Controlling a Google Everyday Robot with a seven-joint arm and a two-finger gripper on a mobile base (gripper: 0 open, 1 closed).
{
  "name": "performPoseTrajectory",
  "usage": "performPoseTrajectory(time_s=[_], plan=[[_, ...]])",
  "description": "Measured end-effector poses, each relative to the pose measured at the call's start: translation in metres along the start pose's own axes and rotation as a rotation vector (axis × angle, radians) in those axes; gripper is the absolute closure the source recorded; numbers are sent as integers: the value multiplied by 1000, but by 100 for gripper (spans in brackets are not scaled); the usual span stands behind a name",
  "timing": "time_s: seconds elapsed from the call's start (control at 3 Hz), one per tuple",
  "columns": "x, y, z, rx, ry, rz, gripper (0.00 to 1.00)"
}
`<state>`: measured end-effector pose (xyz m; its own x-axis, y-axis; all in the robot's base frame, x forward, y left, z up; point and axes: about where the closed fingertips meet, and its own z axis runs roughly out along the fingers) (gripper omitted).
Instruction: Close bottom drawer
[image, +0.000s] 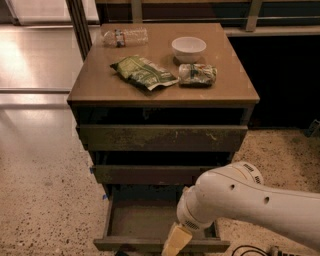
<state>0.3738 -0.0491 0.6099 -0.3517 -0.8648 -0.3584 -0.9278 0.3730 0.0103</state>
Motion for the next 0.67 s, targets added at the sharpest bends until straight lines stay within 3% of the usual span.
performPoseTrajectory(time_s=[0.33,0.67], plan=[[0,0,0,0,0,0,0],[8,1,24,-22,-5,27,0]])
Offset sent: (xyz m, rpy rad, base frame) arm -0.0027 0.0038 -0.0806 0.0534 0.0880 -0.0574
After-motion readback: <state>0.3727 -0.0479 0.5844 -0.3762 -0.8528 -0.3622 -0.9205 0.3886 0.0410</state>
